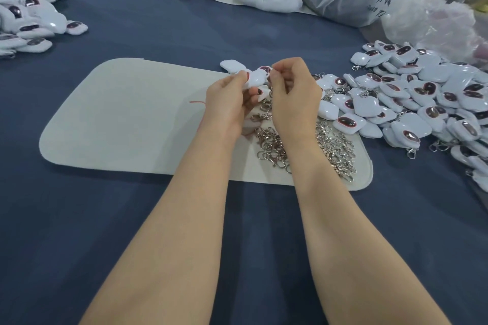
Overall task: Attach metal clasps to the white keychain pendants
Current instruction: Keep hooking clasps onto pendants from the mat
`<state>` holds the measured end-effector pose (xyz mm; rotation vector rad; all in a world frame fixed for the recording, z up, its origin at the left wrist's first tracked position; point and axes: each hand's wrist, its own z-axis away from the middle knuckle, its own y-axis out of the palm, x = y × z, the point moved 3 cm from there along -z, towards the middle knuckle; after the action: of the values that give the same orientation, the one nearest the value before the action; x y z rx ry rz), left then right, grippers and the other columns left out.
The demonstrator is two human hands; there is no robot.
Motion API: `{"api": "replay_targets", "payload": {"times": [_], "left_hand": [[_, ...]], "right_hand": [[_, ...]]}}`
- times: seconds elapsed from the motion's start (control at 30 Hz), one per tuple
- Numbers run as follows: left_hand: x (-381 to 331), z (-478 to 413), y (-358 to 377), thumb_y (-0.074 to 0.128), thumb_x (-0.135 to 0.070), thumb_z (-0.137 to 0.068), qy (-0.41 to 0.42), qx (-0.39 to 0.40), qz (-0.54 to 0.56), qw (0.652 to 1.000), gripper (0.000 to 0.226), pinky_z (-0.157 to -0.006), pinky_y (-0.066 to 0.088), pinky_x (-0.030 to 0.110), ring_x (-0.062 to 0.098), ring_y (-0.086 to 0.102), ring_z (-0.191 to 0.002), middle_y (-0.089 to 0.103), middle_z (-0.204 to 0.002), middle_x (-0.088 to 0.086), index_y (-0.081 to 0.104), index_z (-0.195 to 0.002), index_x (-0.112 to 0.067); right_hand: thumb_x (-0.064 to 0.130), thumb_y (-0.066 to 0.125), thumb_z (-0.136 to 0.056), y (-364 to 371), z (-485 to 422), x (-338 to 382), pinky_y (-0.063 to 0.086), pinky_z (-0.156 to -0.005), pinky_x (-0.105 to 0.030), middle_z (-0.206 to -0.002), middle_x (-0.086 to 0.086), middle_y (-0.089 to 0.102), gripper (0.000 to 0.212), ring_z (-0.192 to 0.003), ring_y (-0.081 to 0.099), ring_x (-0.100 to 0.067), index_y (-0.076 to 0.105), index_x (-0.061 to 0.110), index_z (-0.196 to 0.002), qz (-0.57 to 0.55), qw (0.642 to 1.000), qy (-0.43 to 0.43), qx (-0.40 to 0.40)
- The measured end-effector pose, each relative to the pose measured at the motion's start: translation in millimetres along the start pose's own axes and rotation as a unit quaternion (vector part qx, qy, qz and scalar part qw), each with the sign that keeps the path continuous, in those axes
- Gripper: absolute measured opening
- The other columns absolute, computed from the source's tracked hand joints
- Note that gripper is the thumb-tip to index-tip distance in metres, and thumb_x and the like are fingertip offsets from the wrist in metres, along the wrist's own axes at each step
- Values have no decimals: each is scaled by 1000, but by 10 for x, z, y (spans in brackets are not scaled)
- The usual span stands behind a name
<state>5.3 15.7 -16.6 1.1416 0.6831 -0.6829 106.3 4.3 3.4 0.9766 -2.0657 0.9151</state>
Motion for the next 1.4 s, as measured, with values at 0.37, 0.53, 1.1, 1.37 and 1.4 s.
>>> {"api": "replay_targets", "payload": {"times": [0.37,0.53,1.1,1.37,1.4], "left_hand": [[-100,102,44,49,-18,-95,279,-44,-305,909,15,-78,52,32,26,64,-86,63,-97,1,53,-110,-21],[-19,14,-9,49,-9,-96,72,-34,-64,995,11,-48,47,18,5,56,-44,60,-77,5,57,-103,-6],[-44,25,-11,56,-10,-93,47,-25,2,999,7,-48,49,18,6,57,-46,58,-83,5,58,-100,-11],[-114,148,75,53,-17,-93,337,-27,-317,886,18,-72,47,15,-1,59,-80,62,-97,-10,60,-108,-25],[-107,118,59,53,-17,-94,304,-35,-280,910,16,-73,51,21,8,62,-82,64,-99,-4,58,-107,-24]], "right_hand": [[5,51,-91,69,14,-84,43,-72,-23,-82,4,61,10,-78,56,-14,60,6,-96,70,994,16,76],[5,51,-91,74,-1,-70,41,-73,-14,-86,7,58,14,-75,51,-3,58,7,-103,40,996,22,71],[4,53,-89,13,-15,-8,39,-70,-24,-81,-6,64,10,-75,53,-18,62,2,-86,68,997,-19,14],[5,53,-90,39,9,-64,42,-71,-18,-84,1,62,11,-73,53,-9,63,4,-95,57,997,20,55],[5,53,-90,38,5,-63,43,-73,-15,-85,4,61,11,-73,53,-5,62,5,-97,37,997,34,54]]}}
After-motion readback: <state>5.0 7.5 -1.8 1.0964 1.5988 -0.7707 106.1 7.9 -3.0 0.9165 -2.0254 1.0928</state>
